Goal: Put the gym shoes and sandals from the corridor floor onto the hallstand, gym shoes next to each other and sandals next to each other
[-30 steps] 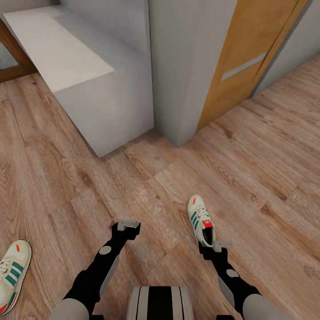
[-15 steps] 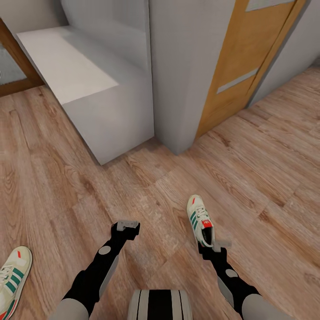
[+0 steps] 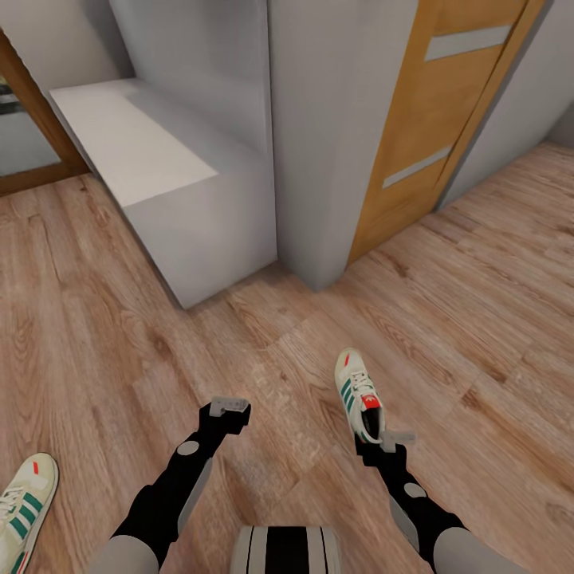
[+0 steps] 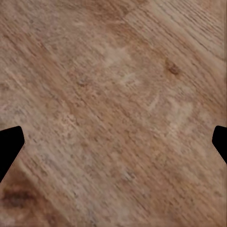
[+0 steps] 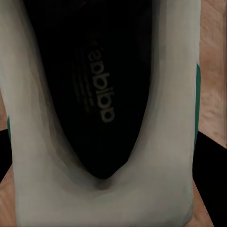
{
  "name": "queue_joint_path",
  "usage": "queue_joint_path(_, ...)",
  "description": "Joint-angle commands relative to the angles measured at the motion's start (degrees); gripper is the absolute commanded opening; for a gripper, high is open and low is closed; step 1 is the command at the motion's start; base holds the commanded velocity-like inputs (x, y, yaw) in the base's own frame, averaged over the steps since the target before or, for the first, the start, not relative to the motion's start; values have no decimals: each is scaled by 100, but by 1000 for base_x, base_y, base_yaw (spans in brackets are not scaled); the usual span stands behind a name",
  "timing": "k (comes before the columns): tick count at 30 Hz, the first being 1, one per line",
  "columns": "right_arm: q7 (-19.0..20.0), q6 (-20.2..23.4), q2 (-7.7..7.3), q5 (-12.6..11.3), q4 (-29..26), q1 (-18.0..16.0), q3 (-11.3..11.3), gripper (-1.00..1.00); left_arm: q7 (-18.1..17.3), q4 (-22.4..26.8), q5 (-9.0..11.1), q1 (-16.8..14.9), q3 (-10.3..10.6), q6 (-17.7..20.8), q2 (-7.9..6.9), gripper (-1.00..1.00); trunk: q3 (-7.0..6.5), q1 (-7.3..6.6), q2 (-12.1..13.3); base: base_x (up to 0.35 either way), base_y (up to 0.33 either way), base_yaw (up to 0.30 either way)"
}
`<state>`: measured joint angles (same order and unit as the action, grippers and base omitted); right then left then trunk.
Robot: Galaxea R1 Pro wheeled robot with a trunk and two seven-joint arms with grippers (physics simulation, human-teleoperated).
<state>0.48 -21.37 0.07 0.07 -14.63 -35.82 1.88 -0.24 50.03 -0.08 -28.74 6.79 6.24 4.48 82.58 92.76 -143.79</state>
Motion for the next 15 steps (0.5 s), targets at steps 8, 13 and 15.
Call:
queue_joint_path(8, -1, -19, 1, -22, -4, -4, 15, -100, -2, 9, -1, 0, 0, 48, 0, 100, -174, -21, 10, 0, 0, 0)
queue_joint_path(13, -4, -17, 1, -41, -3, -4, 22, -100, -2, 10, -1, 0, 6, 50, 7, 100, -285, -34, 16, 0, 0, 0)
queue_joint_path(15, -4, -17, 1, -44, 1, -4, 23, -100, -2, 12, -1, 0, 6, 52, 8, 100, -330, -39, 19, 0, 0, 0)
